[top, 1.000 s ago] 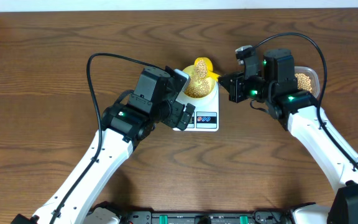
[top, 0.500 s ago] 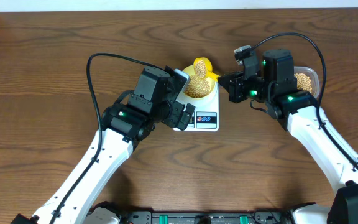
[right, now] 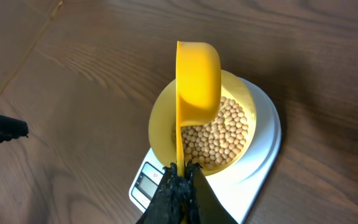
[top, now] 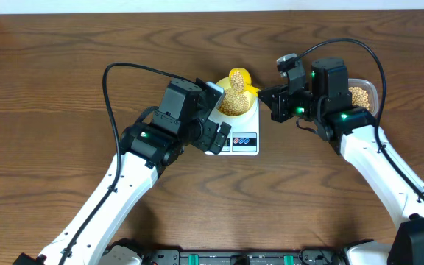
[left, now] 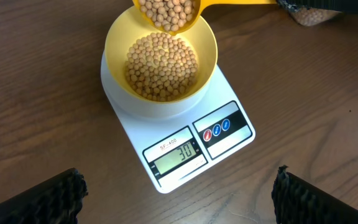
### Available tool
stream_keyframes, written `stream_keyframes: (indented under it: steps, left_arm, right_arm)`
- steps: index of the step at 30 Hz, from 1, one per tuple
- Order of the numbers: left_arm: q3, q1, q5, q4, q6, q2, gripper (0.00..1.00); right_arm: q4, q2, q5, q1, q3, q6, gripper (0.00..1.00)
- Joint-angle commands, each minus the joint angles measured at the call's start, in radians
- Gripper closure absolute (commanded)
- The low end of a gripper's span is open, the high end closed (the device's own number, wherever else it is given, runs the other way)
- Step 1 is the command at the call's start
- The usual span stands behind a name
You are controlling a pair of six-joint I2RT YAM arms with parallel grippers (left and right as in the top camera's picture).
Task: Scoop item into bowl and weigh 50g on scale
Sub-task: 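Tilt the scoop with the right gripper to pour soybeans into the bowl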
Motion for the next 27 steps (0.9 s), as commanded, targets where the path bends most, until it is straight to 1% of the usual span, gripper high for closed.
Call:
stream_keyframes:
  steps: [1,11,16,23,27]
  left_arm:
    - [0.003,0.004,-0.013,0.002,0.010,-0.002,0.02]
    - [0.003,0.004,-0.013,0.001,0.010,-0.002,0.02]
    - [0.003,0.004,-0.013,0.001,0.010,-0.002,0.02]
    - [0.003,0.004,-0.013,0.002,0.010,-0.002,0.02]
    - [0.003,0.004,-0.013,0.001,0.010,-0.002,0.02]
  right_arm:
    - [0.003,0.005,-0.003,-0.002,0.010,-0.072,0.99]
    - [0.003,0.005,-0.003,-0.002,0.010,-0.076,0.99]
    - [0.003,0.005,-0.003,-0.002,0.010,-0.128,0.99]
    - [0.003,0.005,-0.002,-0.002,0.010,-0.134,0.99]
    - [0.000,0.005,-0.002,-0.002,0.010,-0.169,0.99]
